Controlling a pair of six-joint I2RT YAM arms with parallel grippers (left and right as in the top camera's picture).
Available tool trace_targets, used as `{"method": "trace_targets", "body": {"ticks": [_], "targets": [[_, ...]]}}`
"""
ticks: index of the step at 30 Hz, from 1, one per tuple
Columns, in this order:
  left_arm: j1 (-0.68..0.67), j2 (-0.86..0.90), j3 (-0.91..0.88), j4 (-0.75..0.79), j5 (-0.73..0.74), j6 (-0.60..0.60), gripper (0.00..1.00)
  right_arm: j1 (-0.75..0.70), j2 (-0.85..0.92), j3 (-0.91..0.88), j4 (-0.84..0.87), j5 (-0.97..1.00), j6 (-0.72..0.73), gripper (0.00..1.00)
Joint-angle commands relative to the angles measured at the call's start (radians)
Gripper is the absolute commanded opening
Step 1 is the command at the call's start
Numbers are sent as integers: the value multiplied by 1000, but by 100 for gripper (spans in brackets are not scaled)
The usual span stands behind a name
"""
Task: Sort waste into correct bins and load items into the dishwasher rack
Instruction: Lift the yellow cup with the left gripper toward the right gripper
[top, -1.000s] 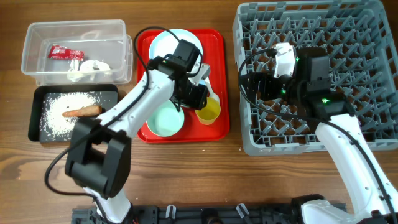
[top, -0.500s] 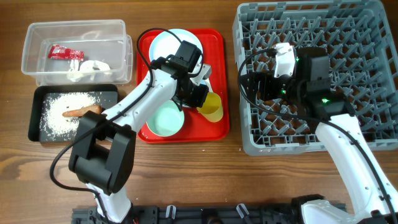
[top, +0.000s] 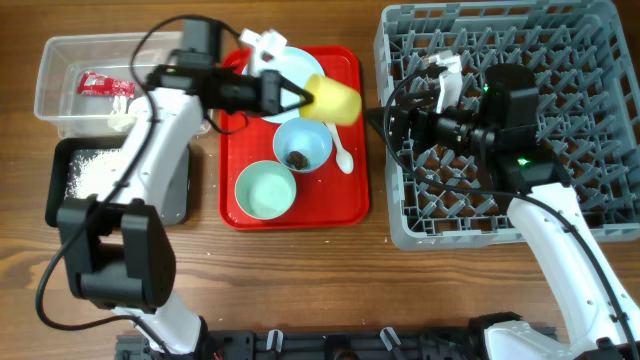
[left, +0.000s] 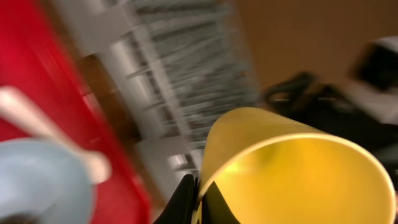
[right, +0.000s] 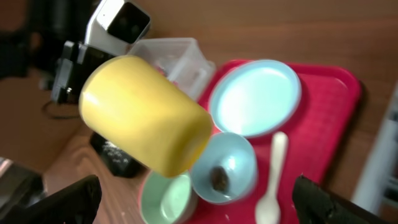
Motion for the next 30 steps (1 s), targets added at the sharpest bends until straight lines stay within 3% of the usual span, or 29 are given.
{"method": "trace_targets", "body": {"ticks": [1,7,12,15,17,27,30], "targets": [[19,-21,14,12,364,-2,4,4,12,19,70,-145,3,100],[-1,-21,14,11,405,-21,4,4,80,19,312,-386,10,100],[-21,-21,14,11,405,-22,4,4,166,19,540,-534,140,99],[-22,-21,14,12,404,-21,4,5,207,19,647,-595,212,88],[-21,-21,14,12,404,-21,4,8,217,19,654,-597,220,82],[-21,-21,14,13,404,-21,4,41,223,19,689,-621,218,82],[-22,-21,14,13,404,-21,4,41,223,19,716,-621,239,71]]}}
